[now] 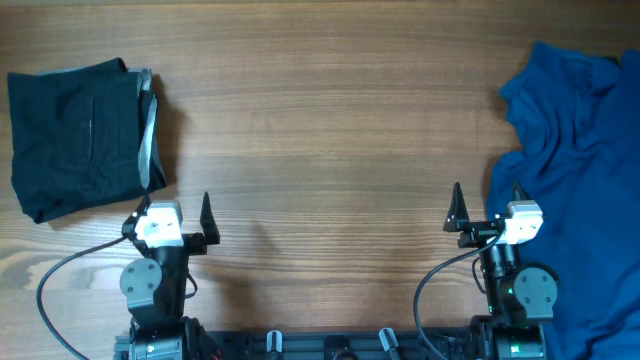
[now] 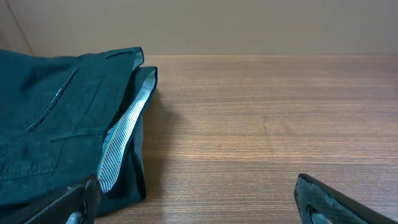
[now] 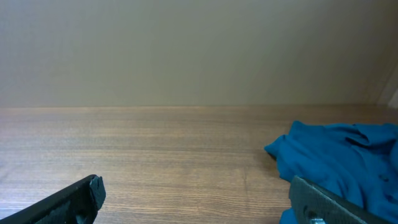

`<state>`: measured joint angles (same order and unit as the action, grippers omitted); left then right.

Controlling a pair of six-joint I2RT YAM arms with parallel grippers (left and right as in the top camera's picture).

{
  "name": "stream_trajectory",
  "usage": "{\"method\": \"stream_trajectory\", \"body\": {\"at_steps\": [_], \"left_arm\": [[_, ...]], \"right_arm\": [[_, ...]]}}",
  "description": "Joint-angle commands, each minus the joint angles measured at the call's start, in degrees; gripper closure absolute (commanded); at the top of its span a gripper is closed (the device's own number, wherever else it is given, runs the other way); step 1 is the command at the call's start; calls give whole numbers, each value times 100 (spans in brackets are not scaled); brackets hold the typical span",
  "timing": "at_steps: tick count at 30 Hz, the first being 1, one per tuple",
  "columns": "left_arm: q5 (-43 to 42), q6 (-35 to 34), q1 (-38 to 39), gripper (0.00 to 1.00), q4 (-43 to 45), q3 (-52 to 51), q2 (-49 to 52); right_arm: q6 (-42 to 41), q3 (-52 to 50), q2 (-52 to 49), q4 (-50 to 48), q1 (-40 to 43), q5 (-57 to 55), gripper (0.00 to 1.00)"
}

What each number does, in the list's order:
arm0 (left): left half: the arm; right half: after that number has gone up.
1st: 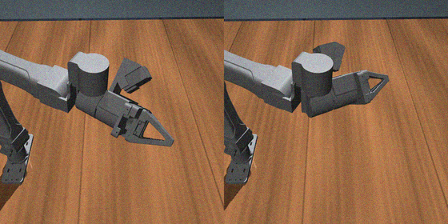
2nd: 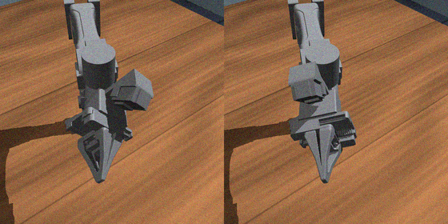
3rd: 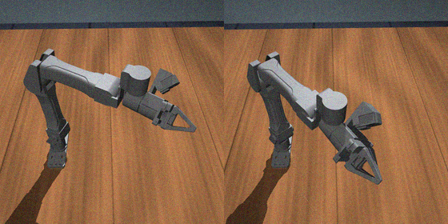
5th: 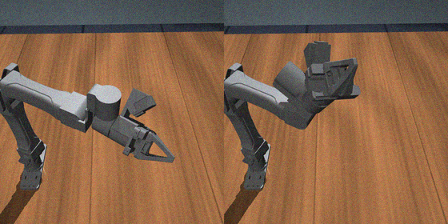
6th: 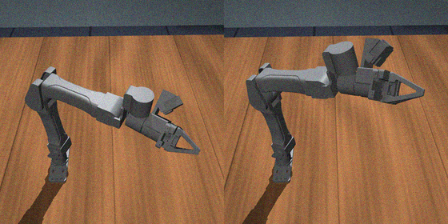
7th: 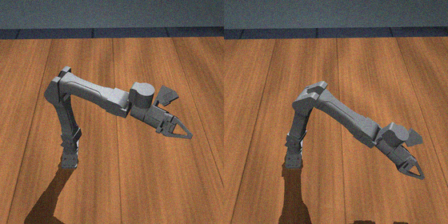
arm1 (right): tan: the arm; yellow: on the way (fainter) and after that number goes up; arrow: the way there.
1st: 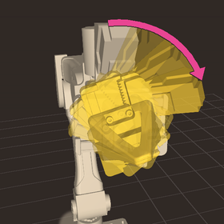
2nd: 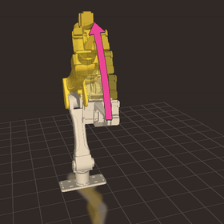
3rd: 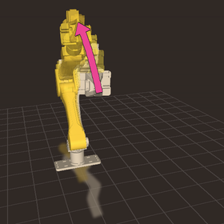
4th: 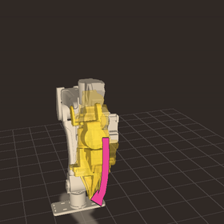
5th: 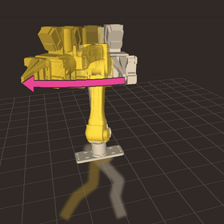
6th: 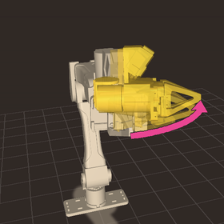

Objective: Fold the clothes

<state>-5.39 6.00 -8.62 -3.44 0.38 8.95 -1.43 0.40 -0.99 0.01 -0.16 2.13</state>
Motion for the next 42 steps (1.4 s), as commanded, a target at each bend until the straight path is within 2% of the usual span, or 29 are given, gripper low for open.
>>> {"method": "stream_trajectory", "body": {"at_steps": [1, 4, 10, 16, 19, 22, 25, 42], "left_arm": [[79, 114, 37, 0, -55, -4, 0], [79, 114, 61, 0, -61, -4, -52], [219, 114, 101, 0, -66, -4, -876], [435, 109, 848, 0, -96, -4, -876], [437, 26, 804, 0, -94, -4, -876], [442, -509, 804, 0, -94, -4, -876], [437, -654, 855, 0, -94, -4, -876], [439, -647, 1001, 0, -90, -4, -868]], "right_arm": [[-7, -9, 72, -7, 22, 87, 0], [-7, -9, 72, -7, 22, 87, 0], [-7, -9, 72, -7, 22, 87, 0], [-9, -9, 72, -7, 22, 87, 0], [-9, -9, 72, -7, 22, 87, 0], [-7, -9, 72, -7, 22, 87, 0], [-7, -9, 72, -7, 22, 87, 0], [-9, -9, 72, -7, 22, 87, 0]]}}
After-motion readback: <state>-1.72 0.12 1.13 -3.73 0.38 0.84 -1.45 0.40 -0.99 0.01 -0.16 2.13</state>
